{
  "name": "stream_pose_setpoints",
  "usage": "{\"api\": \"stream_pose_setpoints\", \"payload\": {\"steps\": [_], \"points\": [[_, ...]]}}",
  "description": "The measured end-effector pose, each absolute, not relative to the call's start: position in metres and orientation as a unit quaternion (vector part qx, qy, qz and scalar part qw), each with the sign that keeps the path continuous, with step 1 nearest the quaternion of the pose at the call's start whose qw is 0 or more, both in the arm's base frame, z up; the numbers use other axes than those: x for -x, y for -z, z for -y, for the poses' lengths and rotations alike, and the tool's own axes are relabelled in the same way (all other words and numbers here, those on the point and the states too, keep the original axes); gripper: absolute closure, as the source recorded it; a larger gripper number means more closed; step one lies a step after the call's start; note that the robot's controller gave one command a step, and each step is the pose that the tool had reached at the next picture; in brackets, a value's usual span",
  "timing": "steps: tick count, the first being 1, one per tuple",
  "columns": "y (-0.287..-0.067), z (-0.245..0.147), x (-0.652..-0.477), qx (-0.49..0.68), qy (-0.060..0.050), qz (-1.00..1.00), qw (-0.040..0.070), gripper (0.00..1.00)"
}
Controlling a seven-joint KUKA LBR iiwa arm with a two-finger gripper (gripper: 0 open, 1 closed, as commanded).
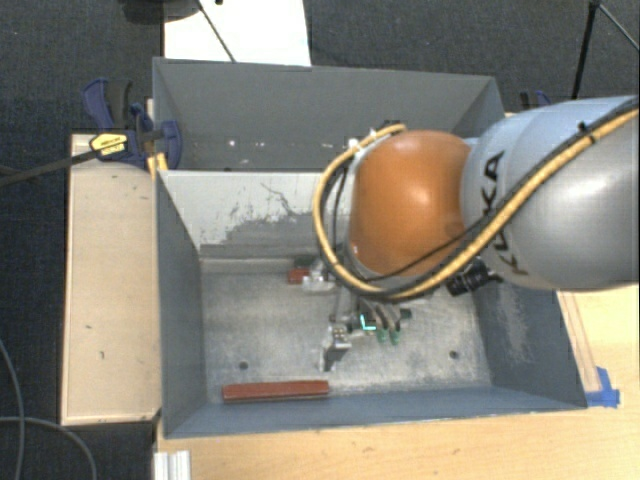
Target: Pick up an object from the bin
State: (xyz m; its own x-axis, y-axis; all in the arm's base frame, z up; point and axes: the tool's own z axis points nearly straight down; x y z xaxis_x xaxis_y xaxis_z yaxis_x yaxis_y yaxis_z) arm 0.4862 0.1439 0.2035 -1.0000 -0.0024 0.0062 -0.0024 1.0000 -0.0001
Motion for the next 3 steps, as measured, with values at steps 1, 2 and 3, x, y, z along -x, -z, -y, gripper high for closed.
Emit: {"api": "stream_pose_setpoints", "payload": {"steps": [1,2,3], "points": [[-0.207,-0.143,-0.488,0.001,0.001,1.000,-0.001,0.00],[-0.180,-0.147,-0.488,-0.001,0.001,1.000,-0.001,0.00],[-0.172,-0.140,-0.483,0.005,0.000,1.000,0.001,0.00]]}}
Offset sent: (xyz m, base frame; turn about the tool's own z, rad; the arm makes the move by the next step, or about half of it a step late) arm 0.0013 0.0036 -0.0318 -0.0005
